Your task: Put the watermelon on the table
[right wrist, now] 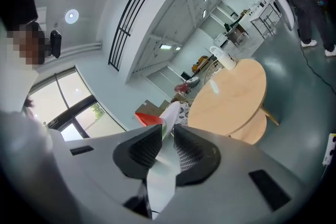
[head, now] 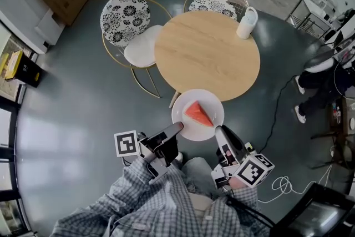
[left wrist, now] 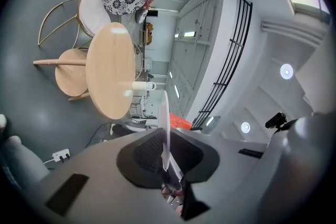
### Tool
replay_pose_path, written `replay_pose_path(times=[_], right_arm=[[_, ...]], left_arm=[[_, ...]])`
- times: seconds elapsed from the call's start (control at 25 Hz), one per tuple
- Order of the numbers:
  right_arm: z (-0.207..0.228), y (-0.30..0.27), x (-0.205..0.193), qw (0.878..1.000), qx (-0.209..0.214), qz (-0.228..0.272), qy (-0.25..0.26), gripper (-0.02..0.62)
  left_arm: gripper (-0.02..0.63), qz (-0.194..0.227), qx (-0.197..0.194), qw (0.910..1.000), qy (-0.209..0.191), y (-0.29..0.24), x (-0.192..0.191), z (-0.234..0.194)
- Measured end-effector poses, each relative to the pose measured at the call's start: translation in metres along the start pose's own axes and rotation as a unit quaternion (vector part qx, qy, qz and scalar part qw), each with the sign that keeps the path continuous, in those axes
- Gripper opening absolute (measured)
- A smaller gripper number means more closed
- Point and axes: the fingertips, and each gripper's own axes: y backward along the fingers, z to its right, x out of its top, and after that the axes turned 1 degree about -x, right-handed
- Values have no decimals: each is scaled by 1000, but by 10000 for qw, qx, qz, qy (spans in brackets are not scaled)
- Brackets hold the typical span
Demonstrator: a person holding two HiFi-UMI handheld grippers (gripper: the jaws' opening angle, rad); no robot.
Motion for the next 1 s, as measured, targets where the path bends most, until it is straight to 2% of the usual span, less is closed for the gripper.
replay_pose_path(times=[0.4, 0.72, 1.0], right_arm=[[-4, 4, -6, 9999, -23, 142, 3, 77], [-9, 7, -12, 9998, -78, 191, 21, 77], [2, 4, -4, 9997, -90, 211, -21, 77]], left_arm=[[34, -108, 8, 9999, -84, 5, -2, 3], [34, -133, 8, 9999, -5, 11, -5, 5], [34, -155, 51, 9999, -13, -1, -1, -1]])
